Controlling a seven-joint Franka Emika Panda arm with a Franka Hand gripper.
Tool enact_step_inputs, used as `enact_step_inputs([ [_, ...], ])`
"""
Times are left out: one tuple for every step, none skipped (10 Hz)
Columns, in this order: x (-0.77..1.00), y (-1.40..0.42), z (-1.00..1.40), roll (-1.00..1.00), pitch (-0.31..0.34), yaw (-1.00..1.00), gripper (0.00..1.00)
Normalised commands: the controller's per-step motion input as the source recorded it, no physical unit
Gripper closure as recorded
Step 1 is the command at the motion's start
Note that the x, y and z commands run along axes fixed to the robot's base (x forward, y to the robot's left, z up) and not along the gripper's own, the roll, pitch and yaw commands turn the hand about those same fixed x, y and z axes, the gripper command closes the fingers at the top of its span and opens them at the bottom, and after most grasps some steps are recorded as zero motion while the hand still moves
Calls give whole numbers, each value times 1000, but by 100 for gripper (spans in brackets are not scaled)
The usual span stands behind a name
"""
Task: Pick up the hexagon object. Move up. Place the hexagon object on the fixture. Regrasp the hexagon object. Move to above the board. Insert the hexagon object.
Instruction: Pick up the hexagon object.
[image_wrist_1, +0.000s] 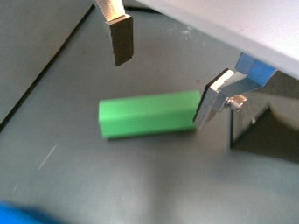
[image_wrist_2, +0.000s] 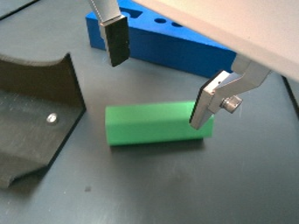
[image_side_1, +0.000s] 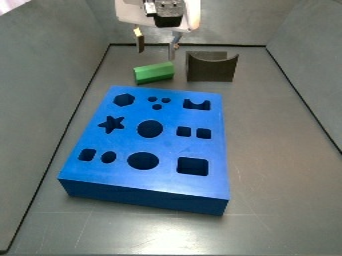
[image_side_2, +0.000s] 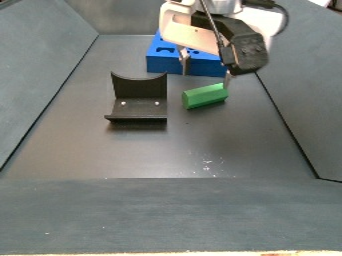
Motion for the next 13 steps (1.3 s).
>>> enact_step_inputs([
  [0, 0, -40, 9, 0, 0, 0],
  [-580, -94, -766, 86, -529, 0, 0],
  [-169, 0, -291, 0, -271, 0, 0],
  [0, -6, -60, 0, 0, 0, 0],
  [-220, -326, -837, 71, -426, 0, 0],
  [-80, -440, -857, 106, -411, 0, 0],
  [0, -74, 0, 0, -11, 0, 0],
  [-14, -23, -280, 14, -160, 0, 0],
  [297, 0, -514, 23, -14, -831, 0],
  [354, 0, -526, 31, 0, -771, 0],
  [-23, 0, -171, 57, -63, 0, 0],
  [466, 69, -694, -17, 0, -171, 0],
  [169, 20, -463, 0, 0, -129, 0],
])
